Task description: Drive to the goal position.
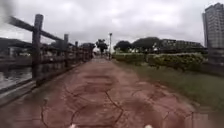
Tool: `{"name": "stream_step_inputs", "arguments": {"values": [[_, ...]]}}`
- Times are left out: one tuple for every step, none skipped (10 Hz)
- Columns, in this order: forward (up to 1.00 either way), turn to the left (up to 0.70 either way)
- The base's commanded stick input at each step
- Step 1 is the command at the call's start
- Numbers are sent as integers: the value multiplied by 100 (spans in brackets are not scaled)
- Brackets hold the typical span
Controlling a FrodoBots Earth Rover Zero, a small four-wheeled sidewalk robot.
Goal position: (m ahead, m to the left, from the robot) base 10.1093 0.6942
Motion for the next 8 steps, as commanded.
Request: {"name": "stream_step_inputs", "arguments": {"values": [[85,1],[85,1],[85,1],[85,1],[85,1],[85,1],[85,1],[85,1]]}}
